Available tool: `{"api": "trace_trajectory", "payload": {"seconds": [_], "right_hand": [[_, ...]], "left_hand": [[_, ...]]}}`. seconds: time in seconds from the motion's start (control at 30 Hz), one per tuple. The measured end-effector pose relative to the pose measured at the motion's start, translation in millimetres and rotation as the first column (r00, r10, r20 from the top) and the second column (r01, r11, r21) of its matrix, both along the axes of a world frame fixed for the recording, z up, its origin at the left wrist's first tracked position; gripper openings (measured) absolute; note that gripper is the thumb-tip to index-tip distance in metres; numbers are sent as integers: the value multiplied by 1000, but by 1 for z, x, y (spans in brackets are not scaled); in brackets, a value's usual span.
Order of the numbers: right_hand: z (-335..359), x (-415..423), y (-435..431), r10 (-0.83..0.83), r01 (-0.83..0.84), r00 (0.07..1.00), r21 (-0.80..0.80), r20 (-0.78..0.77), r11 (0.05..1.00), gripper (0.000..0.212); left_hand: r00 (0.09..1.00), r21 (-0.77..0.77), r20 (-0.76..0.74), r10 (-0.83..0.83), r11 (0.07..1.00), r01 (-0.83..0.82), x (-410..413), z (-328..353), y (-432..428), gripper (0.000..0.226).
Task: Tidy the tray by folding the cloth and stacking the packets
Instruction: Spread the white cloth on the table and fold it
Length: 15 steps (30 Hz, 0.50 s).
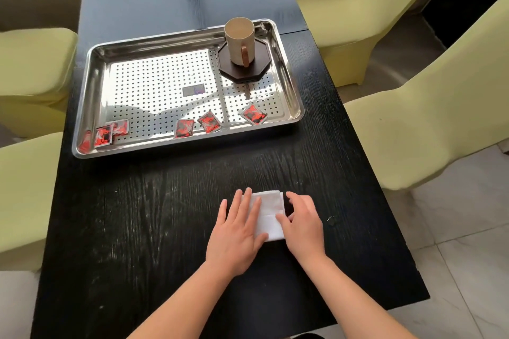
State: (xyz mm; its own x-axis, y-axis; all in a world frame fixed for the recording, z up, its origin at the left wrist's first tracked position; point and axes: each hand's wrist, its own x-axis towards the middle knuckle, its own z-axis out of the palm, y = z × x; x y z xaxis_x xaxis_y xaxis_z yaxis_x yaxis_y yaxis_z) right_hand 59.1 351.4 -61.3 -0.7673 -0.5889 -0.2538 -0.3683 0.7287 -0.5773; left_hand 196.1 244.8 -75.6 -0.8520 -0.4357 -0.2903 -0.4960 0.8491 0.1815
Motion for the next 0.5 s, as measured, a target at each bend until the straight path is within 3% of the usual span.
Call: {"api": "trace_trajectory", "payload": {"seconds": [0.1, 0.2, 0.4, 0.5], "right_hand": [[-2, 9, 9, 258, -237, 935, 111, -245, 965, 63], [-16, 16, 17, 450, -407, 855, 206, -257, 890, 64], [-28, 12, 22, 501, -431, 847, 319, -179, 844, 64], [-27, 11, 22, 489, -433, 859, 297, -150, 851, 64]], "left_hand": [[999, -5, 26, -36, 999, 36, 1, -7, -6, 79], [998, -1, 34, -43, 999, 44, 1, -14, -7, 79], [998, 24, 57, -39, 999, 37, 0, -18, -6, 78], [1000, 29, 26, -5, 1000, 4, -1, -10, -3, 77]]}}
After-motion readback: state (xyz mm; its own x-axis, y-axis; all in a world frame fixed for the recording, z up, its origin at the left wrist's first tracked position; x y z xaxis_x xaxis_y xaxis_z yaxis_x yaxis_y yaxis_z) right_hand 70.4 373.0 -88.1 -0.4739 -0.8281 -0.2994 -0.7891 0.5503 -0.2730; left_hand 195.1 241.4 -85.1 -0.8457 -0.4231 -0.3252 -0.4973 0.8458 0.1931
